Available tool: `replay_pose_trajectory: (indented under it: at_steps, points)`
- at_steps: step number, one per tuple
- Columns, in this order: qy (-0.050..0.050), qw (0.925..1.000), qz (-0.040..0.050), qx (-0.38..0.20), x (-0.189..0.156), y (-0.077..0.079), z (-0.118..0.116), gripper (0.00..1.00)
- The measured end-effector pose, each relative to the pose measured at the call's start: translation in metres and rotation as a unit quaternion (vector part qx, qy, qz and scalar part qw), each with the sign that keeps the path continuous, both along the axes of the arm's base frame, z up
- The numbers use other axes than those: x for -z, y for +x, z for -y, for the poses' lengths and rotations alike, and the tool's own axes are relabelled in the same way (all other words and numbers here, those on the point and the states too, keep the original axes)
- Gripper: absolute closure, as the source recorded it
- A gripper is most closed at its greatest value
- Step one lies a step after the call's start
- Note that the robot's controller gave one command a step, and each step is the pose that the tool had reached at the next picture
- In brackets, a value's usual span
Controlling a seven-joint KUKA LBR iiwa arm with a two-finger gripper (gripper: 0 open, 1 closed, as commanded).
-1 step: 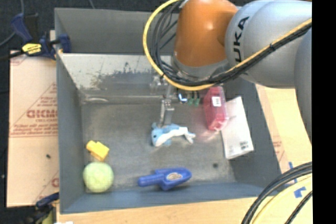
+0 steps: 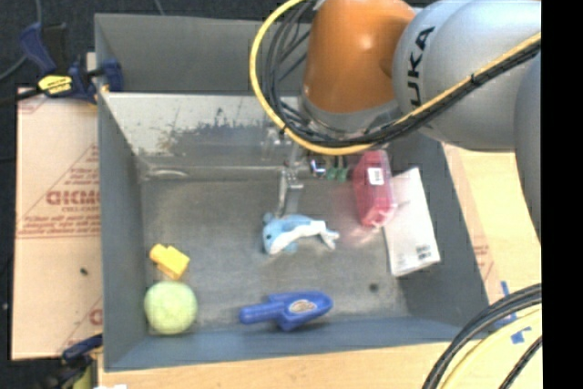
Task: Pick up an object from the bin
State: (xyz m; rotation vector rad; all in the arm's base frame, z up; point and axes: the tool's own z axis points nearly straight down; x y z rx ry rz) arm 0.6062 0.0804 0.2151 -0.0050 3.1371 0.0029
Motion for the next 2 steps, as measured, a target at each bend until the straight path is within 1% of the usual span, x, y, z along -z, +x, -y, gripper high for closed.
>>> replay_pose_trajectory:
  at_steps: [1,2]
  points:
    - [-0.001,0.9982,-0.0004,-0.06,0.047,-0.02,0.032,0.0]
    - [0.0,0.9978,-0.0011,-0.066,0.106,-0.033,0.025,0.0]
